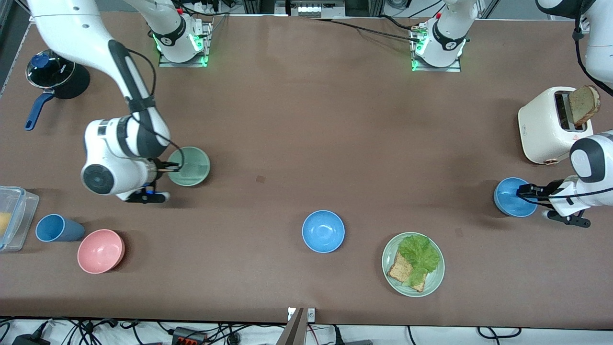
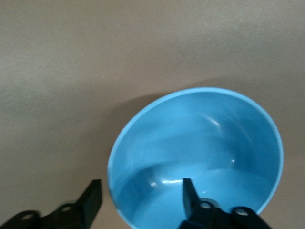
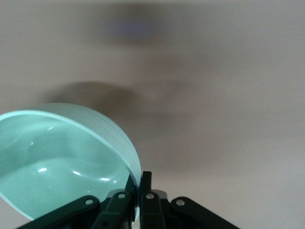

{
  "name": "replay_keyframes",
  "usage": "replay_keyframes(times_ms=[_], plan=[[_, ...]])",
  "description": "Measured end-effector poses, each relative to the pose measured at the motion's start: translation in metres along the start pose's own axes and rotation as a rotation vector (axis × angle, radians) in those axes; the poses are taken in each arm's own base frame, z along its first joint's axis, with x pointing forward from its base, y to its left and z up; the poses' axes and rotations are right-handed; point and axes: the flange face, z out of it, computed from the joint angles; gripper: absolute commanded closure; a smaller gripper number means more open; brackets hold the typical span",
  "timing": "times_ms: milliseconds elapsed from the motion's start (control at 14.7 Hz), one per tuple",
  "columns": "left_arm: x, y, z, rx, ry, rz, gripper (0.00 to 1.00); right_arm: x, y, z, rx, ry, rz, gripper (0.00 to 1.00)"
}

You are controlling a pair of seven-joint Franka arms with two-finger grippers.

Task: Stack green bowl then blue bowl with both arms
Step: 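Carry the green bowl to mid-table while the left gripper carries the blue bowl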

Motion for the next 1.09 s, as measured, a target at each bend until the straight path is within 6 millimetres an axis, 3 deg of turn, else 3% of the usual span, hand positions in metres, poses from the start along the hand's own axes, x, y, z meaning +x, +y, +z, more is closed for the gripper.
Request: replay_keyframes(times_ms=[204,407,611,747,883,1086], plan=[[0.001,-0.001,-0.001,0.004,0.008,0.000,0.78,-0.017,-0.093,-0.022,-0.009,0.032,-0.070,1.00],[0.001,-0.001,-0.001,0.005,0.011,0.013,0.96,-0.046,-0.191,-0.015,0.048,0.019,-0.069,1.00],[0.005,0.005,-0.006,0.004,0.018,0.054,0.98,-0.066,-0.266,-0.004,0.123,0.034,-0.054,1.00],[0.009,0.018,-0.011,-0.011,0.011,0.076,0.99,-0.075,-0.303,0.008,0.141,0.081,-0.029,1.00],[0.012,0.035,-0.029,-0.028,-0.003,0.101,0.99,-0.080,-0.330,0.029,0.143,0.111,-0.014,1.00],[0.013,0.077,-0.086,-0.049,-0.030,0.143,0.99,-0.085,-0.356,0.061,0.137,0.126,0.024,1.00]])
